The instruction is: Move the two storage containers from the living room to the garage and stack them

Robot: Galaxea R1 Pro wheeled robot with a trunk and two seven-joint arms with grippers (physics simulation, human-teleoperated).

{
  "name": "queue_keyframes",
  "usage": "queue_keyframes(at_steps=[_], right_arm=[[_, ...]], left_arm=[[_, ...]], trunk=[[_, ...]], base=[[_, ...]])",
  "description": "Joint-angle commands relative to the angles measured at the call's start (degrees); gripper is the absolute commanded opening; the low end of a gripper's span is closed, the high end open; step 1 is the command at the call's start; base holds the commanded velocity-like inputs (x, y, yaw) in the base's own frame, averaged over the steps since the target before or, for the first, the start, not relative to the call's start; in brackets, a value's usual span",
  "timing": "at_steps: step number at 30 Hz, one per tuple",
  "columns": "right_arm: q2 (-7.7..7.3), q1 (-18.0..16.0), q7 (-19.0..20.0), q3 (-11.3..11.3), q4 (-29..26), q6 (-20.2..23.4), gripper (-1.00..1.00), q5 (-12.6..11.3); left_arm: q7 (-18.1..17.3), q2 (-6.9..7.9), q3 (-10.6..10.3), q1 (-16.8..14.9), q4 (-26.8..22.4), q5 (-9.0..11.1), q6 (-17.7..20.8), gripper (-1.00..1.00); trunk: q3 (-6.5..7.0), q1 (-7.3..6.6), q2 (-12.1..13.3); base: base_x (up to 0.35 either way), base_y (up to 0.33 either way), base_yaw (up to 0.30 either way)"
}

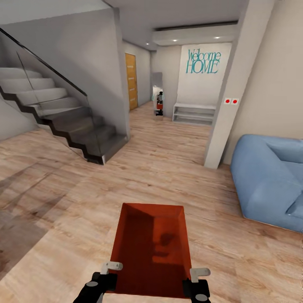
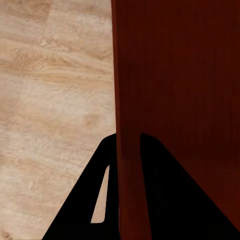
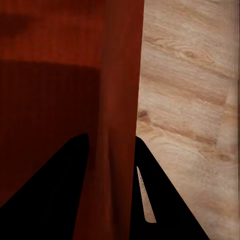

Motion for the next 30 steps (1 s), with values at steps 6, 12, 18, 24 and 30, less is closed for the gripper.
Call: queue_keyframes(at_steps=[6, 12, 18, 24, 30], right_arm=[[0.06, -0.68, -5.92, -0.38, -0.9, -0.32, -1.0, -0.14], [-0.03, -0.68, -5.92, -0.38, -0.91, -0.35, -1.0, -0.15], [-0.02, -0.68, -5.92, -0.38, -0.91, -0.35, -1.0, -0.15], [-0.02, -0.68, -5.84, -0.38, -0.9, -0.34, -1.0, -0.14], [-0.02, -0.68, -5.9, -0.38, -0.9, -0.28, -1.0, -0.14]], left_arm=[[0.7, -0.01, -1.39, 0.05, 1.74, -5.5, 0.31, -1.0], [0.7, -0.01, -1.39, 0.05, 1.74, -5.5, 0.31, -1.0], [0.7, -0.01, -1.39, 0.05, 1.75, -5.5, 0.31, -1.0], [0.7, -0.01, -1.39, 0.05, 1.74, -5.5, 0.31, -1.0], [0.7, -0.01, -1.39, 0.05, 1.74, -5.5, 0.31, -1.0]], trunk=[[-0.06, 0.04, -0.04], [-0.06, 0.04, -0.04], [-0.06, 0.04, -0.04], [-0.06, 0.04, -0.04], [-0.06, 0.04, -0.04]], base=[[0.321, 0.0, -0.268], [0.321, 0.0, -0.262], [0.321, 0.0, -0.26], [0.321, 0.0, -0.167], [0.321, 0.0, -0.011]])
